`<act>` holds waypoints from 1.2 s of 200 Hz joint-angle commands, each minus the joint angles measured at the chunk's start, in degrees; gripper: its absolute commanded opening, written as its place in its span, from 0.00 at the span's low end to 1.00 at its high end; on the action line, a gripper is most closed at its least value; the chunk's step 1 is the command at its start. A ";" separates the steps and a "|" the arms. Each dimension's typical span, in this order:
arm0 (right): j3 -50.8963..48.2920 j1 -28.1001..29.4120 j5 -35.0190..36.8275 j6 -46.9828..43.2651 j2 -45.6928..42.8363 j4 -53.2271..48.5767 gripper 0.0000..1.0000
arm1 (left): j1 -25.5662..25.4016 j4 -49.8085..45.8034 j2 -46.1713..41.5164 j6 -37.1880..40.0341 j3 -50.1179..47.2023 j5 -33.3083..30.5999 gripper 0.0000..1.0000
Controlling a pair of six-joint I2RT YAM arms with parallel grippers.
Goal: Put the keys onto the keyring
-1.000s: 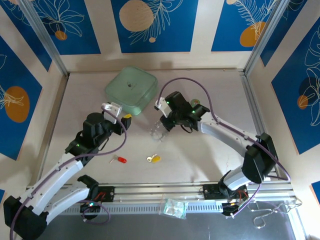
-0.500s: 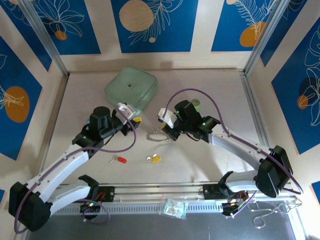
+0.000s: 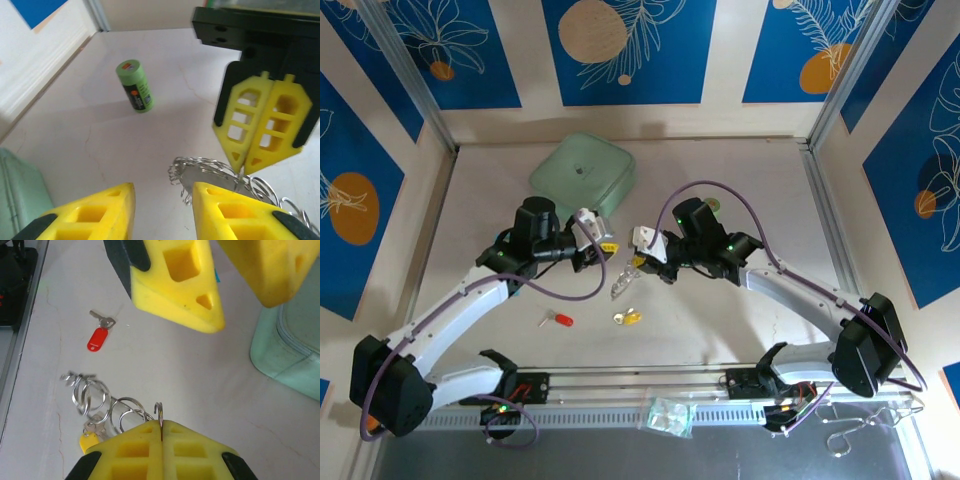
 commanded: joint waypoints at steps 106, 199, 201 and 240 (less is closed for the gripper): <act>4.06 3.13 -3.85 -7.89 -0.83 -0.85 0.00 | -0.18 4.47 0.09 9.91 -8.45 16.16 0.28; 5.91 5.35 3.60 -8.42 0.66 -2.44 0.00 | -0.24 5.72 -1.87 10.25 -9.63 15.95 0.26; 5.91 5.35 3.71 -8.42 0.65 -2.49 0.00 | -0.23 5.56 -1.90 10.33 -9.60 15.86 0.27; 4.79 4.78 4.21 -7.63 -1.46 -2.24 0.00 | -0.26 5.25 -3.07 11.53 -10.08 13.06 0.26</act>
